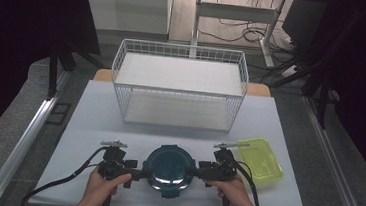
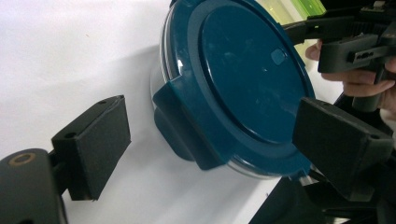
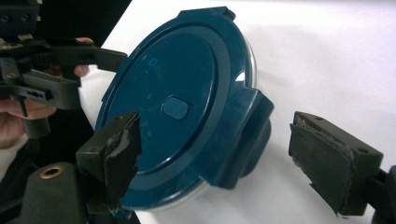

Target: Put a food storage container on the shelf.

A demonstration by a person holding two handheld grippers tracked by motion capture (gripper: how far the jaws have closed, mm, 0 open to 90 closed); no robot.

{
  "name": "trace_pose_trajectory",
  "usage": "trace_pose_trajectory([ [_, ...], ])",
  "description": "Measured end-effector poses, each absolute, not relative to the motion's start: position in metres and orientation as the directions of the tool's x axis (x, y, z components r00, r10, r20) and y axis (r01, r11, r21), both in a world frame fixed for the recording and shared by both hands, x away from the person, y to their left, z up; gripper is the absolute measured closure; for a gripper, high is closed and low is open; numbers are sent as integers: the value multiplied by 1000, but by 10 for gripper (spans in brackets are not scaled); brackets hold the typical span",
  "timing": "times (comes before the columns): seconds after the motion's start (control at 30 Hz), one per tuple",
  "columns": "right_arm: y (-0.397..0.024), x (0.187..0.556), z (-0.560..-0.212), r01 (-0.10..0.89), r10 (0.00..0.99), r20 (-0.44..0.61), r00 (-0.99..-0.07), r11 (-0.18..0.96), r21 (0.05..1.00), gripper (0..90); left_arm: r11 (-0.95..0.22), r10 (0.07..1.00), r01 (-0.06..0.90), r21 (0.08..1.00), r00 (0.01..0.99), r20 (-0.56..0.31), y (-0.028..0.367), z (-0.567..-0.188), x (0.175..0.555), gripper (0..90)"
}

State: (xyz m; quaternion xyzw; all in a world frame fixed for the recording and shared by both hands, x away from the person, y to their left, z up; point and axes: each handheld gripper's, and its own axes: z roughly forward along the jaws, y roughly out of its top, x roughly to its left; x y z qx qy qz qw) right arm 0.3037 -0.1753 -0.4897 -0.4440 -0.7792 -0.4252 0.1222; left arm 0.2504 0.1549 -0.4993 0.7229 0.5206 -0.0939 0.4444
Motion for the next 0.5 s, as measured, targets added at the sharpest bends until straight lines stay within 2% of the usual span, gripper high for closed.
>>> trace_pose_trajectory([
  [0.5, -160, 309, -506, 847, 586, 625, -516, 243, 472, 178, -38, 607, 882, 469, 393, -691, 145, -517, 261, 165],
])
